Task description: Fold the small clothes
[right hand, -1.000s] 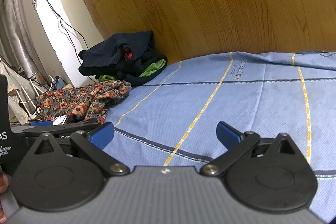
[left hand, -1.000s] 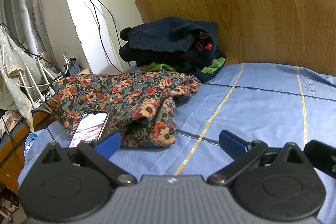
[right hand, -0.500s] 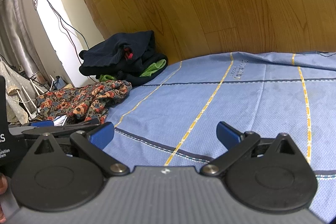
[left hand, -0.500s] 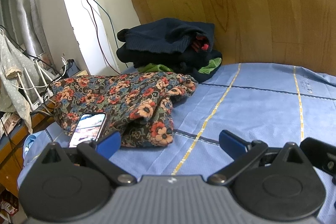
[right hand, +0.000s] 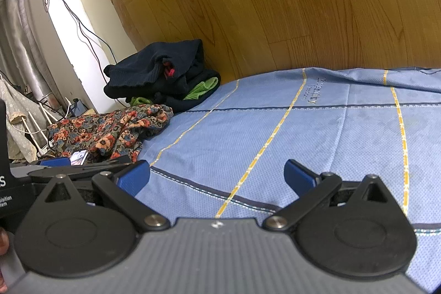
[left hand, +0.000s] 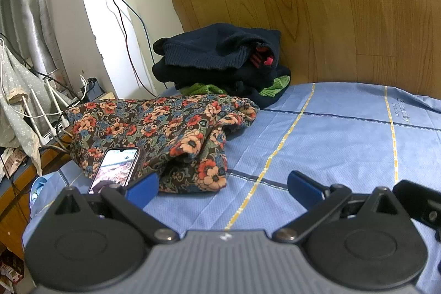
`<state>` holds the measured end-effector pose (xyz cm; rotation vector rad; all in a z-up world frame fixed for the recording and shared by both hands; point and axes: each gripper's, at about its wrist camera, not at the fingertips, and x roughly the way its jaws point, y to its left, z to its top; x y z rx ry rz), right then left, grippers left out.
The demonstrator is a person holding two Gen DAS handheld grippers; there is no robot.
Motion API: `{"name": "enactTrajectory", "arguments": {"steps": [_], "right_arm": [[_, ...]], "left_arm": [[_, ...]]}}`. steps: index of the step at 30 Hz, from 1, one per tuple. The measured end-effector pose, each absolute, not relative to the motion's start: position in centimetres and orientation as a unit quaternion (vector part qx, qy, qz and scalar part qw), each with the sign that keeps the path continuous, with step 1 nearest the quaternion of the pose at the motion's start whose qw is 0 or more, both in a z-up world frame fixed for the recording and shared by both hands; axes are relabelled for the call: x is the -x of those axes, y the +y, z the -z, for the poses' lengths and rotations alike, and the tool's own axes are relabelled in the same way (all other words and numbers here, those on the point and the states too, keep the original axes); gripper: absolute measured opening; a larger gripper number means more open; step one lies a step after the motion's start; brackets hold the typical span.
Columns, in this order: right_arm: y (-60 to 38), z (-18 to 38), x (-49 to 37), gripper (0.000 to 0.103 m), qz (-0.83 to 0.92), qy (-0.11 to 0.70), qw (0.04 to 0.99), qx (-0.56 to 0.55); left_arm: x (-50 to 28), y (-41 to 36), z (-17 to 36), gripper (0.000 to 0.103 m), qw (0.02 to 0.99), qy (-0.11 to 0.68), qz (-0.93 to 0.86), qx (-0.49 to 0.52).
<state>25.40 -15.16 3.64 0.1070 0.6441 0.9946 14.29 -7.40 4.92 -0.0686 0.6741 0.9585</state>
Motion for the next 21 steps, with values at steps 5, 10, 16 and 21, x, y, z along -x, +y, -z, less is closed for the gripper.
{"name": "enactTrajectory", "arguments": {"steps": [5,10,16,21], "right_arm": [[-15.15,-3.64,-25.39,0.103,-0.469,0.304,0.828,-0.050],[-15.09,-3.53,-25.22,0.103,-0.469,0.305,0.827,-0.048],[-15.10,-3.43,-25.31,0.103,-0.472,0.307,0.825,-0.045],[-15.11,-3.42,-25.43,0.103,-0.473,0.308,0.824,-0.044]], "left_arm": [[-14.41,-7.45,-4.76,0.103,0.834,0.322,-0.447,0.030],[-14.44,-7.56,-4.73,0.103,0.837,0.321,-0.443,0.029],[-14.37,-7.58,-4.72,0.103,0.839,0.321,-0.438,0.032],[-14.37,-7.46,-4.71,0.103,0.841,0.320,-0.435,0.034]]}}
